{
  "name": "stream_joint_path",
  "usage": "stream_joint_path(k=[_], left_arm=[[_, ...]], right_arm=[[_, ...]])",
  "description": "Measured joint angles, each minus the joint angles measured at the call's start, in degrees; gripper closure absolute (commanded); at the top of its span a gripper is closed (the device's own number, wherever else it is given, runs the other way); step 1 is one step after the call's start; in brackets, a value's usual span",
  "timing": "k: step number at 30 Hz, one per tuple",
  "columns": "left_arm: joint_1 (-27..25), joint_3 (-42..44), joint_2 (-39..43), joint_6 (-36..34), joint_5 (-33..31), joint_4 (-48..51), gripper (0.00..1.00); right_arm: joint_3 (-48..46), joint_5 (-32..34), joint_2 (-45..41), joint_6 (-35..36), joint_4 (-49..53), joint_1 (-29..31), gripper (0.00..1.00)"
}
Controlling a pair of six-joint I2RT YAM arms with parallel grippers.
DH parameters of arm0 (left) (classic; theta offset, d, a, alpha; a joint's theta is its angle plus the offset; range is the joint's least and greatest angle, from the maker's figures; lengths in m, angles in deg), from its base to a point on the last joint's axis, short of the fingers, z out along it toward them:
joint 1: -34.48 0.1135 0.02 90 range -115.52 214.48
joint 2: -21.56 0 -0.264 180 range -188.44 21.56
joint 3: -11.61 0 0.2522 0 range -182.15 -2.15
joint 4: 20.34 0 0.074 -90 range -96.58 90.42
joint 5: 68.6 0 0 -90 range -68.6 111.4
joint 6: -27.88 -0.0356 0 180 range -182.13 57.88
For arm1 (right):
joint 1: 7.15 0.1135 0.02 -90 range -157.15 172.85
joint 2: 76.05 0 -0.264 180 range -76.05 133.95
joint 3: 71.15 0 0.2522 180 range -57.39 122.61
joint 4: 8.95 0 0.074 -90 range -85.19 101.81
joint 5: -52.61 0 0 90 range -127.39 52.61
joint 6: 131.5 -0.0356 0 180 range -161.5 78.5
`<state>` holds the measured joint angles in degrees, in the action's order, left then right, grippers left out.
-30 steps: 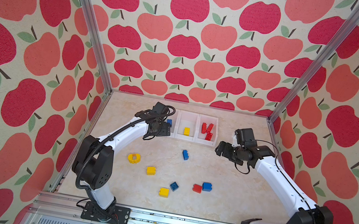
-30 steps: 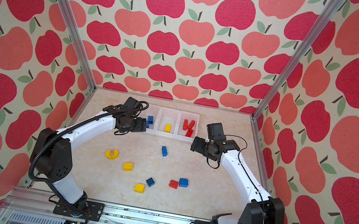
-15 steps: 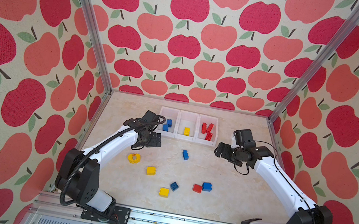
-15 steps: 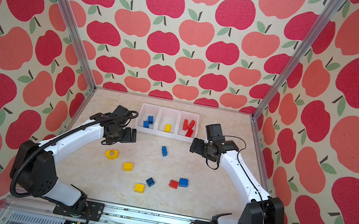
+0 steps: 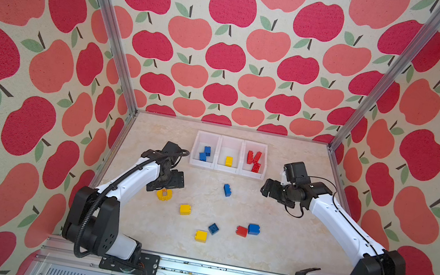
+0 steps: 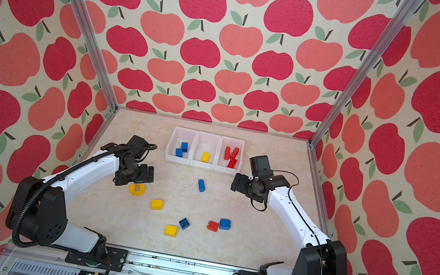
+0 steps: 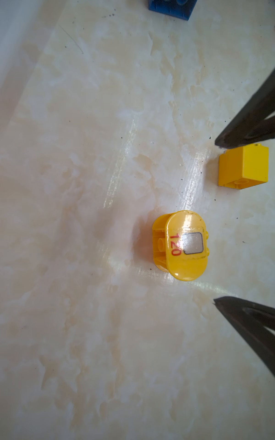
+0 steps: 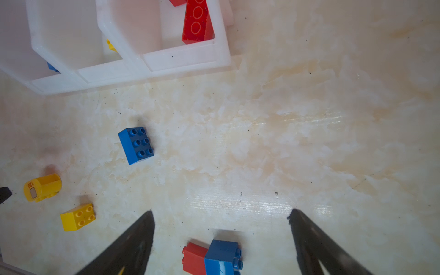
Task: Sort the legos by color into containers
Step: 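Move the left gripper to the yellow round brick and grasp it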
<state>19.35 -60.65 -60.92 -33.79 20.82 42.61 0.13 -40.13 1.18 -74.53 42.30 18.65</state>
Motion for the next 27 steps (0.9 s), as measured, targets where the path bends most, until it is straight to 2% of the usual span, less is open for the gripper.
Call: stream_joint_path(k=[14, 27], left_arm=[[1.40, 2.38, -3.39, -1.09, 1.55, -1.81, 0.01], [1.62, 3.78, -6.54, -0.83, 0.52, -3.54, 0.00]], right_arm=[[-4.04, -4.15, -1.44, -0.48, -2.93, 0.50, 0.09], [-5.73, -7.54, -2.56, -0.44, -5.09, 1.20, 0.09]])
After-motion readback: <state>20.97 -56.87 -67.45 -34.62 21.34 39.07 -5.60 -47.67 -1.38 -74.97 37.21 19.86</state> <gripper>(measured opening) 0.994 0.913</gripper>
